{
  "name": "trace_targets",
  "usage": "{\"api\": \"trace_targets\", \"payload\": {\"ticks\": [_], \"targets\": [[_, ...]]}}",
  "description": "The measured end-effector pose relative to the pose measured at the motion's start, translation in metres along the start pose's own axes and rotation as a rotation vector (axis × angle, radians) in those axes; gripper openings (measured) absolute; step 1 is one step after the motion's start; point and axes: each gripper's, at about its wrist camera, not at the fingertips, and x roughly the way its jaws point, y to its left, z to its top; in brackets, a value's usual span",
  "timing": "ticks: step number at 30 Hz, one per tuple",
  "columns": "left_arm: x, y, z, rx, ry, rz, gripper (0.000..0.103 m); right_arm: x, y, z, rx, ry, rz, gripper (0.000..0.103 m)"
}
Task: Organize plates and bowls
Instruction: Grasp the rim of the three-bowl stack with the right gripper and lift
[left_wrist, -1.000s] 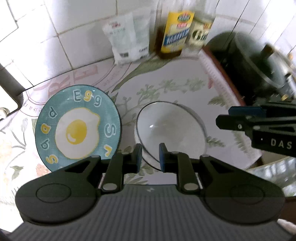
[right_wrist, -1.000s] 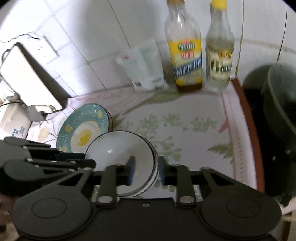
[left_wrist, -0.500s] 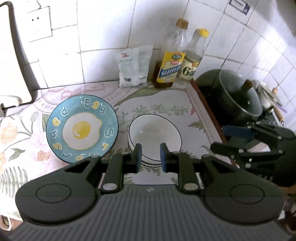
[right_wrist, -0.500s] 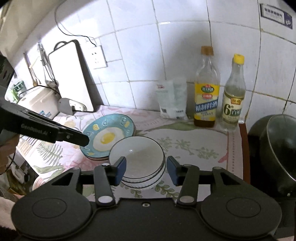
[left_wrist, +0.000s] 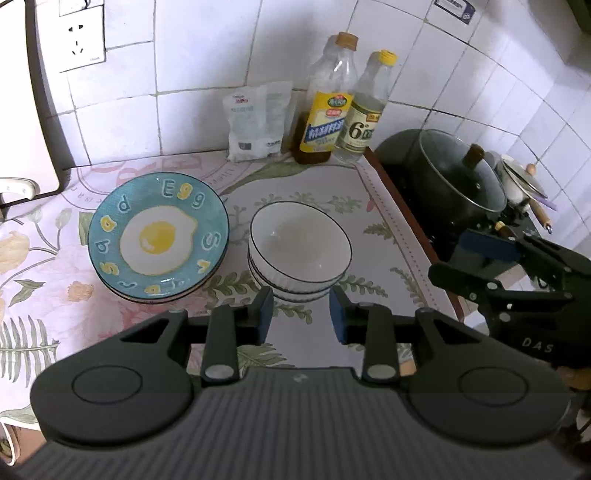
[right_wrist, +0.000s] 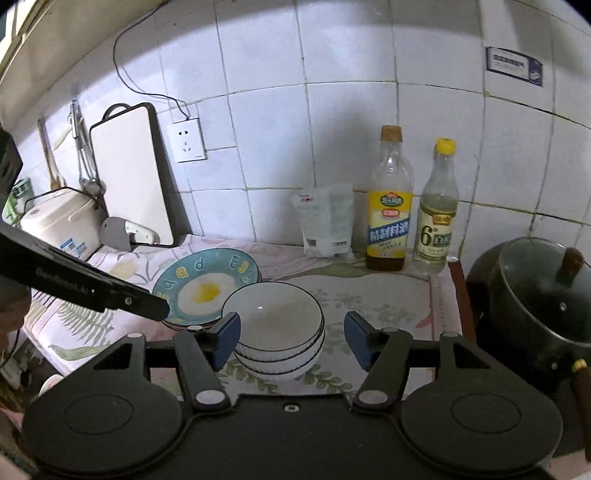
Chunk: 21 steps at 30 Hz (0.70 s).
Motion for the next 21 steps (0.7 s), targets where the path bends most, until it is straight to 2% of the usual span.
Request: {"api": "trace_targets", "payload": {"ticks": [5, 6, 7, 11, 14, 21], "targets": [[0.006, 0.006, -0.014, -0.053, -0.049, -0.029, 0.040, 0.004, 0.013, -0.024, -0.027, -0.008, 0.063, 0.081], [0.008, 0.007, -0.017, -0.056, -0.060, -0.032, 0.040, 0.008, 0.014, -0.029, -0.030, -0.006, 0.066, 0.088], [0.010, 0.008, -0.021, -0.051, -0.080, -0.040, 0.042, 0.011, 0.017, -0.035, -0.036, -0.010, 0.066, 0.090], [0.022, 0.015, -0.034, -0.059, -0.122, -0.036, 0.053, 0.034, 0.022, -0.057, -0.061, -0.021, 0.034, 0.092], [0.036, 0.023, -0.044, -0.085, -0.160, -0.046, 0.062, 0.056, 0.021, -0.071, -0.061, -0.023, 0.005, 0.098], [0.069, 0.039, -0.048, -0.214, -0.210, -0.112, 0.069, 0.113, 0.017, -0.096, -0.060, 0.003, -0.006, 0.099]]}}
